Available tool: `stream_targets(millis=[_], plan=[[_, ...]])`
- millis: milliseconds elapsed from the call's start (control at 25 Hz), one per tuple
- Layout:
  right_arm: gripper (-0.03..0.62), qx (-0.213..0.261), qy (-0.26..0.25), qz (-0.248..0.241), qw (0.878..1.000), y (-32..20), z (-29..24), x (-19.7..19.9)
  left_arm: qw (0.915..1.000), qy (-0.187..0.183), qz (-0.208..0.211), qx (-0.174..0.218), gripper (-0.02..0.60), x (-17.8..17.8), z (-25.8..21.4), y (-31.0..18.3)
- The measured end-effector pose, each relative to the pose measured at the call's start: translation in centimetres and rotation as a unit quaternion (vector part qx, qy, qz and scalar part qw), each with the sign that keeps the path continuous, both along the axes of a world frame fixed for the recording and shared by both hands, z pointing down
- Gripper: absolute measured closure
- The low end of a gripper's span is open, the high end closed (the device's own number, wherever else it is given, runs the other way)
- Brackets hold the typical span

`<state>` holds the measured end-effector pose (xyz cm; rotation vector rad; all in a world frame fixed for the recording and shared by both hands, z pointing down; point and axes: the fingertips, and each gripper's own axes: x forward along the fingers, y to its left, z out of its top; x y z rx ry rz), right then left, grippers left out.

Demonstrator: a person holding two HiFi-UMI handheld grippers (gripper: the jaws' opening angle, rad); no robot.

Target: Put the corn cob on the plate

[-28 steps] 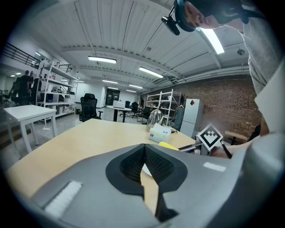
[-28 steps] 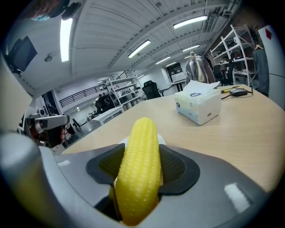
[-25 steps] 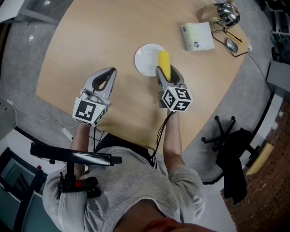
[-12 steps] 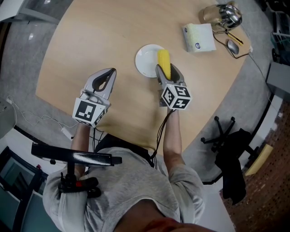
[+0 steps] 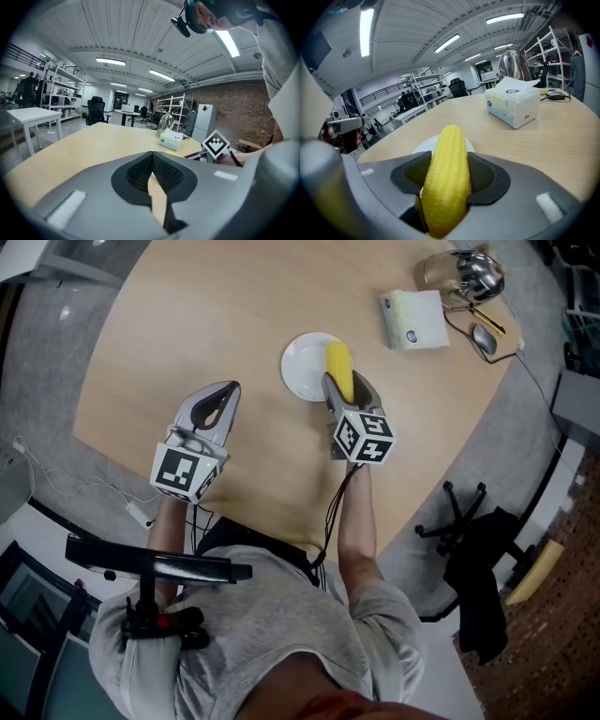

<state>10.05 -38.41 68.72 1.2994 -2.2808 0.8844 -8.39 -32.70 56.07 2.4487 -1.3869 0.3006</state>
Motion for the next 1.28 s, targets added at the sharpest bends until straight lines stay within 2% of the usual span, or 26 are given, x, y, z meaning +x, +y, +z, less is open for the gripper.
stream_targets(millis=[600,1280], plan=[[0.345,-0.003,0.027,-0.004,1.000,-0.25,0.27,-0.54,1.0000,0.002,-0.003,0.002,0.561,-0.22,0.14,0.05],[0.344,-0.002,0.031,-0.001,1.000,-0.51,0.64,-0.43,1.0000,0.000,0.002,0.006,0.561,0.06,-0.02,0.02]])
